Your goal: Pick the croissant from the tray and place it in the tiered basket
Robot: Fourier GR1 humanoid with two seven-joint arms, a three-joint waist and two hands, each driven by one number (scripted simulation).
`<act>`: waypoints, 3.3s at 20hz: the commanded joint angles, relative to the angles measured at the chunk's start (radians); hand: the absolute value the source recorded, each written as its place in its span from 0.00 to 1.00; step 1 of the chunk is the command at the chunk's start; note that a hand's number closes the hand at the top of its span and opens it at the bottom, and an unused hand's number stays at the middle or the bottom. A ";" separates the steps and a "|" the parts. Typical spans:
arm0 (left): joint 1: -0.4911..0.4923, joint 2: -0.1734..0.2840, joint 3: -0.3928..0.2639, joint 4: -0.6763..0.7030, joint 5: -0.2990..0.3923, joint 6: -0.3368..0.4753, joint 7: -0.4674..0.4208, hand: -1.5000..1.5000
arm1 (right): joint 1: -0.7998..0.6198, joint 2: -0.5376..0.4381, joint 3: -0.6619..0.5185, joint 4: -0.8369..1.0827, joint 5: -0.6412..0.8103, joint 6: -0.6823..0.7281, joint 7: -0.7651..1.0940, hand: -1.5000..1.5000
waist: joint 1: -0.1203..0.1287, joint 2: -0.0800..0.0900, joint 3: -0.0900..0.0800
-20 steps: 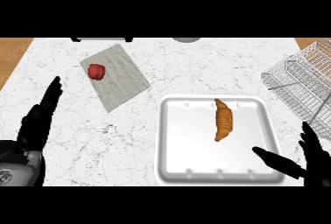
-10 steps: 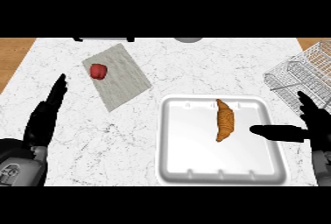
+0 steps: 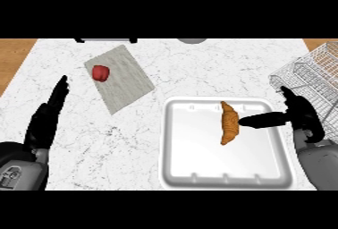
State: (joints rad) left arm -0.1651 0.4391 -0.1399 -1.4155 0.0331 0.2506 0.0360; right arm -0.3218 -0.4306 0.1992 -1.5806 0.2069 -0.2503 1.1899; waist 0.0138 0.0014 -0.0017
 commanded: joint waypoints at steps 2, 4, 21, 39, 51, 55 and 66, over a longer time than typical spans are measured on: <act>-0.048 -0.006 0.015 -0.007 -0.025 0.021 0.056 0.50 | 0.007 0.027 0.036 -0.017 -0.001 0.056 0.208 0.00 | -0.019 -0.004 0.001; 0.016 -0.008 0.019 -0.011 -0.014 -0.002 0.006 0.50 | -0.024 0.069 0.040 0.047 0.030 0.025 0.210 0.00 | -0.008 -0.003 0.001; 0.010 -0.018 0.061 -0.034 -0.031 -0.050 0.033 0.50 | -0.075 0.147 0.096 0.119 0.209 0.091 0.238 0.00 | -0.011 -0.004 0.001; 0.012 -0.062 0.080 -0.024 -0.086 -0.055 0.030 0.50 | -0.094 0.306 -0.012 0.347 0.289 0.070 0.093 0.00 | -0.008 0.000 0.002; 0.053 -0.104 0.086 -0.124 -0.134 -0.078 0.090 0.50 | -0.091 0.368 -0.086 0.453 0.287 0.088 -0.027 0.00 | -0.010 -0.002 0.002; 0.022 -0.083 0.124 -0.055 -0.113 -0.110 0.053 0.50 | -0.142 0.420 -0.102 0.534 0.226 0.152 -0.053 1.00 | -0.005 0.000 0.002; -0.015 -0.121 0.153 0.010 -0.140 -0.110 0.015 0.50 | -0.122 0.374 -0.112 0.478 0.267 0.157 -0.148 1.00 | -0.016 -0.002 0.002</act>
State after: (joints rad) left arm -0.1658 0.3305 -0.0031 -1.4367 -0.1002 0.1415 0.0688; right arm -0.4646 -0.0765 0.1172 -1.0758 0.5011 -0.0807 1.0257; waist -0.0039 -0.0082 -0.0120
